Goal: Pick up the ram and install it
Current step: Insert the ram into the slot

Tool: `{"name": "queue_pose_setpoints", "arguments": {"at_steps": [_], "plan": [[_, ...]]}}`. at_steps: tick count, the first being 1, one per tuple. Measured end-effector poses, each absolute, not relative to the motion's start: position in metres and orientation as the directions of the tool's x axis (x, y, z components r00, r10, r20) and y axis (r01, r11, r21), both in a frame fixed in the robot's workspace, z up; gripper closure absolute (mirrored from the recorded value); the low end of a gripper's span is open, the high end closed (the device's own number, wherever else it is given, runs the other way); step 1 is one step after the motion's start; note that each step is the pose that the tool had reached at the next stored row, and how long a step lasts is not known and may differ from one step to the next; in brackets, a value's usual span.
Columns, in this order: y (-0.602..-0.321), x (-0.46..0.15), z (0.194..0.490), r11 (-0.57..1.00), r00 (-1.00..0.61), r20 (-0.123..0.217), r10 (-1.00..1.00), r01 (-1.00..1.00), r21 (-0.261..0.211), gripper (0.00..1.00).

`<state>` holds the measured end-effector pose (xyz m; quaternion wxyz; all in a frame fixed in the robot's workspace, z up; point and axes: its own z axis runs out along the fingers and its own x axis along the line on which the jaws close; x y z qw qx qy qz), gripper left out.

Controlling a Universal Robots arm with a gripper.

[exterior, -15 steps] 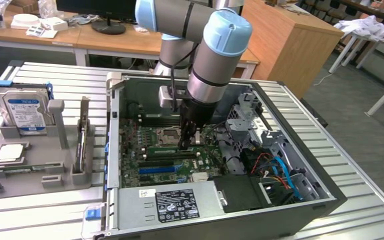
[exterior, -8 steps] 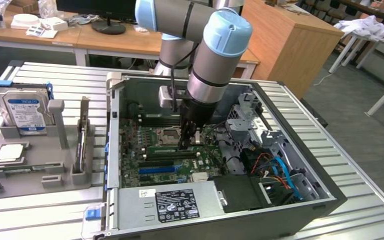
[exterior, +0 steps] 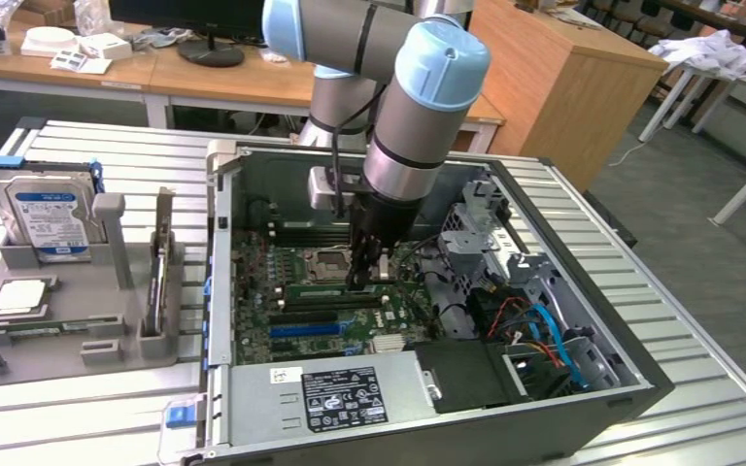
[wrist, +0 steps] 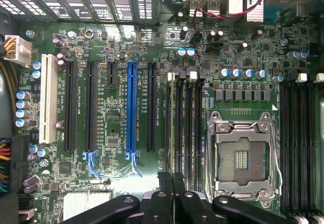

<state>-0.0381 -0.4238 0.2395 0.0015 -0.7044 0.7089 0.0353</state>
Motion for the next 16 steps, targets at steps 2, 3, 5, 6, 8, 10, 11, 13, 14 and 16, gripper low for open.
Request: {"name": "queue_pose_setpoints", "arguments": {"at_steps": [2,3,5,6,8,10,11,13,14,16], "plan": [[-0.4238,-0.0381,0.2389,0.006,-0.008,-0.052,-0.999,-0.999,0.048,0.87],[-0.4238,-0.0381,0.2387,0.006,-0.008,-0.052,-0.999,-0.999,0.048,0.87],[-0.4238,-0.0381,0.2387,0.006,-0.009,-0.052,-0.999,-0.999,0.048,0.87],[-0.4238,-0.0381,0.2387,0.006,-0.009,-0.052,-0.999,-0.999,0.048,0.87],[-0.4238,-0.0379,0.2386,0.006,-0.009,-0.052,-0.999,-0.999,0.048,0.87],[-0.4238,-0.0368,0.2385,0.006,-0.008,-0.052,-0.999,-0.999,0.048,0.87],[-0.4238,-0.0363,0.2385,0.006,-0.009,-0.052,-0.999,-0.999,0.048,0.87],[-0.4238,-0.0358,0.2386,0.006,-0.009,-0.052,-0.999,-0.999,0.048,0.87],[-0.4238,-0.0358,0.2386,0.006,-0.009,-0.052,-0.999,-0.999,0.048,0.87],[-0.4237,-0.0358,0.2386,0.006,-0.009,-0.052,-0.999,-0.999,0.048,0.87]]}}
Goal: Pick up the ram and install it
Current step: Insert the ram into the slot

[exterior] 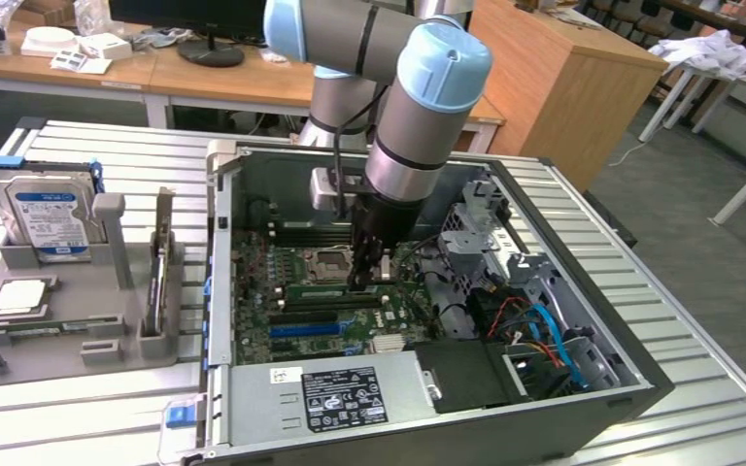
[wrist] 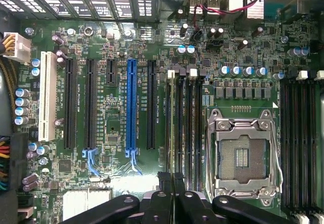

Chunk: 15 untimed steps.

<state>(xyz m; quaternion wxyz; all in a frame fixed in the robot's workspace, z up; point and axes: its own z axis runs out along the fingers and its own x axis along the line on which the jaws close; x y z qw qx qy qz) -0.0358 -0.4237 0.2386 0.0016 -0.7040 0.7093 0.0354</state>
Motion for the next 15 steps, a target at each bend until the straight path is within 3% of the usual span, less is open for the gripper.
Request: {"name": "queue_pose_setpoints", "arguments": {"at_steps": [15], "plan": [[-0.4238,-0.0357,0.2361,0.006,-0.008,-0.052,-0.999,-0.999,0.046,0.87]]}}
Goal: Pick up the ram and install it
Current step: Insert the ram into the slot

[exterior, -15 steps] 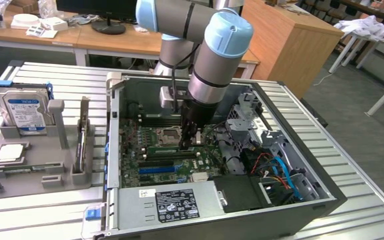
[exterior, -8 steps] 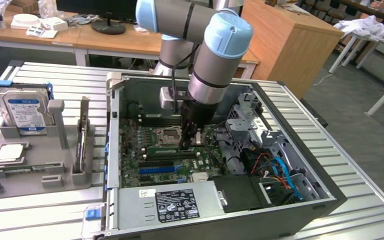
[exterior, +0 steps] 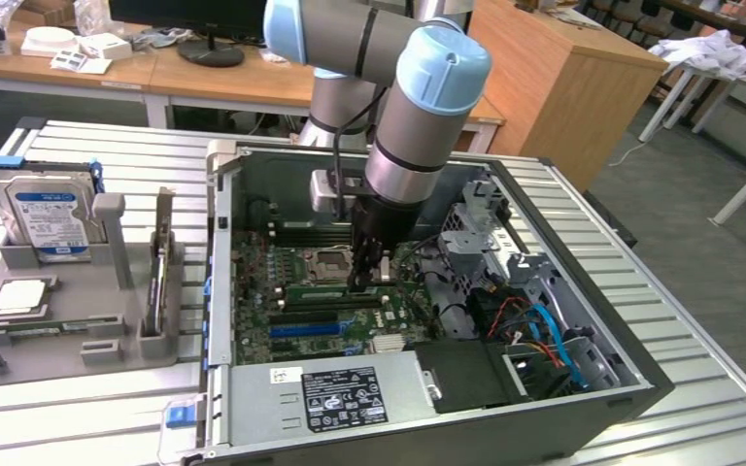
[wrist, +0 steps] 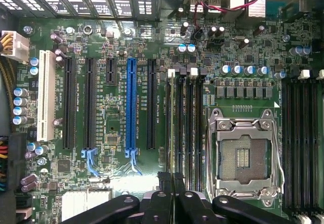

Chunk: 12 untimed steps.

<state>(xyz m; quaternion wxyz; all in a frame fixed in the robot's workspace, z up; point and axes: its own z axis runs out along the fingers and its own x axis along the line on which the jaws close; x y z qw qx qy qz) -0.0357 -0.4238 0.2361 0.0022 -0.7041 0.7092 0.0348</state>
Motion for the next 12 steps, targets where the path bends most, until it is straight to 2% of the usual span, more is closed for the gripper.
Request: {"name": "queue_pose_setpoints", "arguments": {"at_steps": [12], "plan": [[-0.4237,-0.0357,0.2347,0.006,-0.008,-0.052,-0.999,-0.999,0.044,0.87]]}}
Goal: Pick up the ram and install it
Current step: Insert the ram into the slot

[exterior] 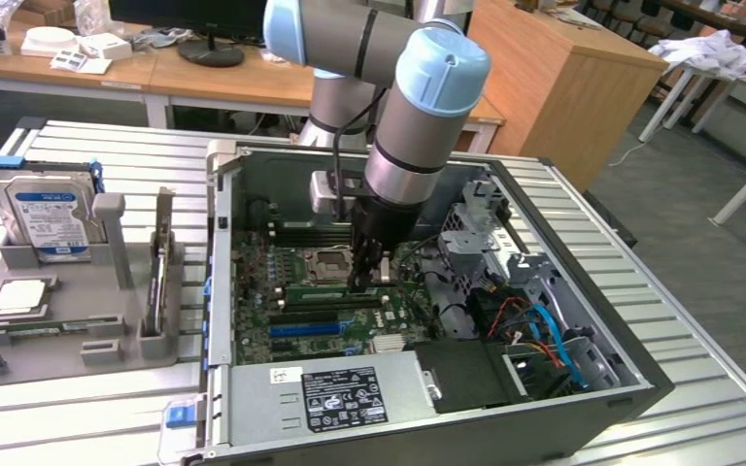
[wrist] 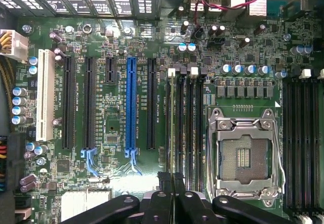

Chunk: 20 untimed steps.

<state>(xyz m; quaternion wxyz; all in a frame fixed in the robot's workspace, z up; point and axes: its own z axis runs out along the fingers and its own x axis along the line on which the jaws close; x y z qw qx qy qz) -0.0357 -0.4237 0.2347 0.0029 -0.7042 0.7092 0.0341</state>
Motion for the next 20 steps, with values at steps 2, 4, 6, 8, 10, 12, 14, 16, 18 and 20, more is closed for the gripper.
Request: {"name": "queue_pose_setpoints", "arguments": {"at_steps": [2,4,6,8,10,12,14,16,18,20], "plan": [[-0.4238,-0.0357,0.2346,0.006,-0.008,-0.052,-0.999,-0.999,0.044,0.87],[-0.4237,-0.0357,0.2341,0.006,-0.008,-0.052,-0.999,-0.999,0.044,0.87],[-0.4238,-0.0357,0.2342,0.006,-0.008,-0.052,-0.999,-0.999,0.044,0.87],[-0.4238,-0.0357,0.2341,0.006,-0.008,-0.052,-0.999,-0.999,0.044,0.87],[-0.4238,-0.0357,0.2341,0.006,-0.008,-0.052,-0.999,-0.999,0.044,0.87],[-0.4237,-0.0357,0.2340,0.006,-0.008,-0.052,-0.999,-0.999,0.044,0.87],[-0.4236,-0.0357,0.2340,0.006,-0.008,-0.052,-0.999,-0.999,0.044,0.87],[-0.4236,-0.0357,0.2340,0.006,-0.008,-0.052,-0.999,-0.999,0.044,0.87],[-0.4235,-0.0357,0.2335,0.007,-0.009,-0.052,-0.999,-0.999,0.044,0.87],[-0.4236,-0.0357,0.2332,0.007,-0.009,-0.052,-0.999,-0.999,0.044,0.87]]}}
